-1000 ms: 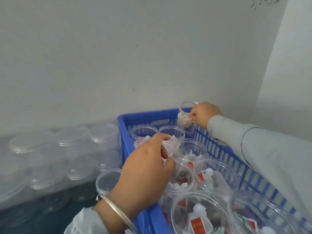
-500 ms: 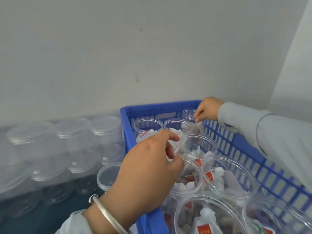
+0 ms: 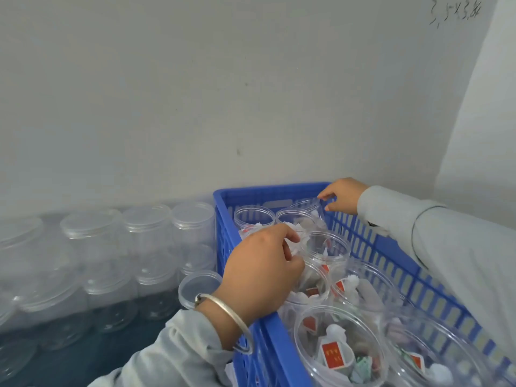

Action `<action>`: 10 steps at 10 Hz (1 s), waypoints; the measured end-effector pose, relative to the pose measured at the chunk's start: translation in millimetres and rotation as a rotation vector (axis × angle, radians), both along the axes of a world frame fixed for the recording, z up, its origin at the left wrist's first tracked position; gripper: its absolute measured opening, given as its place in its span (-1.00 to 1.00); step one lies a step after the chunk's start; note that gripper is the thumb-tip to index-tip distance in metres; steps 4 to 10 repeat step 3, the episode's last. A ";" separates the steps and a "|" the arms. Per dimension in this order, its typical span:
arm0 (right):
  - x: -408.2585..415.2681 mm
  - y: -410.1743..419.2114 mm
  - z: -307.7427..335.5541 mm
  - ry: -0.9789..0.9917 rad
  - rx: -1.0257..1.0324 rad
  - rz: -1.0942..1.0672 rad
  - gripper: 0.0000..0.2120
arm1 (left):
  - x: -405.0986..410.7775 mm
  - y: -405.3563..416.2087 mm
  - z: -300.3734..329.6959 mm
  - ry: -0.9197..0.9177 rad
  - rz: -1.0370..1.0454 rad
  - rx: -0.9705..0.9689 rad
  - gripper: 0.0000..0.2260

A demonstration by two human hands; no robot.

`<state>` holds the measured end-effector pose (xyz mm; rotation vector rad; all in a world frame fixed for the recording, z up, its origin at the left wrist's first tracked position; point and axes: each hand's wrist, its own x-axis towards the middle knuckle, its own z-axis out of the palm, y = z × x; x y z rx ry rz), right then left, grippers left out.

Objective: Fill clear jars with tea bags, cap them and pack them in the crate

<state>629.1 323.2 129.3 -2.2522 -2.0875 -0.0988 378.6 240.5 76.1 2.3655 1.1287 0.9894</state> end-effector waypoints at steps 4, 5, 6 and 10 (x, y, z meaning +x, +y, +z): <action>-84.0 -91.4 52.9 0.492 0.505 0.193 -0.76 | -37.5 -21.2 29.5 -0.696 -0.057 -0.344 -0.79; -84.0 -91.4 52.9 0.492 0.505 0.193 -0.76 | -37.5 -21.2 29.5 -0.696 -0.057 -0.344 -0.79; -84.0 -91.4 52.9 0.492 0.505 0.193 -0.76 | -37.5 -21.2 29.5 -0.696 -0.057 -0.344 -0.79; -84.0 -91.4 52.9 0.492 0.505 0.193 -0.76 | -37.5 -21.2 29.5 -0.696 -0.057 -0.344 -0.79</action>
